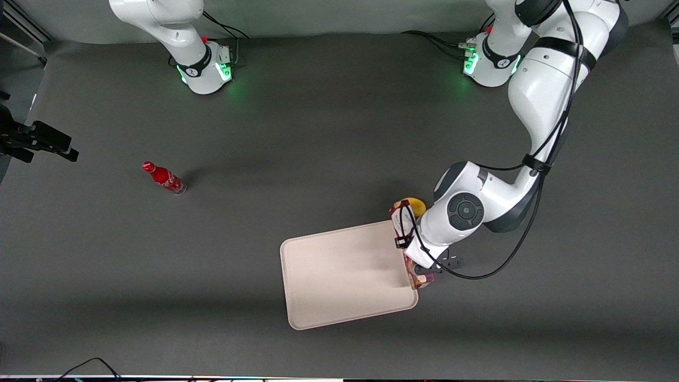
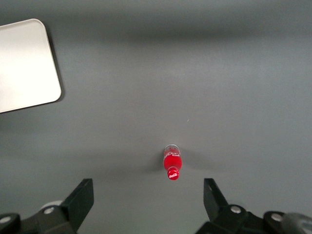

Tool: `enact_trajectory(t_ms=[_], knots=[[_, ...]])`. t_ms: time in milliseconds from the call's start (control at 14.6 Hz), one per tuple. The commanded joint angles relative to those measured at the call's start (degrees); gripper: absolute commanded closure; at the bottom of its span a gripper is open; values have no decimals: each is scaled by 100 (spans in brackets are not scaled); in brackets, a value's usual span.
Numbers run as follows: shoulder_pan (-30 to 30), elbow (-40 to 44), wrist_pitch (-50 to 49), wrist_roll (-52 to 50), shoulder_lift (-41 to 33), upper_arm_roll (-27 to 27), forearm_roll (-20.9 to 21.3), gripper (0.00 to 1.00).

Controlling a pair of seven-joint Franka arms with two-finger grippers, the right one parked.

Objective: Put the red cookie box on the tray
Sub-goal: 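Carry the held box past the yellow object over the white tray, then lower the box onto the tray and open the left gripper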

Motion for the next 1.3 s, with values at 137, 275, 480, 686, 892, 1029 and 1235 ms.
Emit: enact_trajectory(t_ms=[137, 275, 480, 686, 892, 1029, 1235], knots=[[-218, 494, 317, -238, 532, -3, 220, 100], [-315, 679, 308, -238, 734, 33, 439, 100], [-306, 680, 291, -247, 735, 41, 536, 1], [-158, 688, 142, -247, 630, 24, 581, 0], [124, 723, -708, -221, 280, -160, 555, 0], [343, 732, -1166, -195, -72, -292, 284, 0], [467, 942, -1939, -125, -634, -275, -218, 0]])
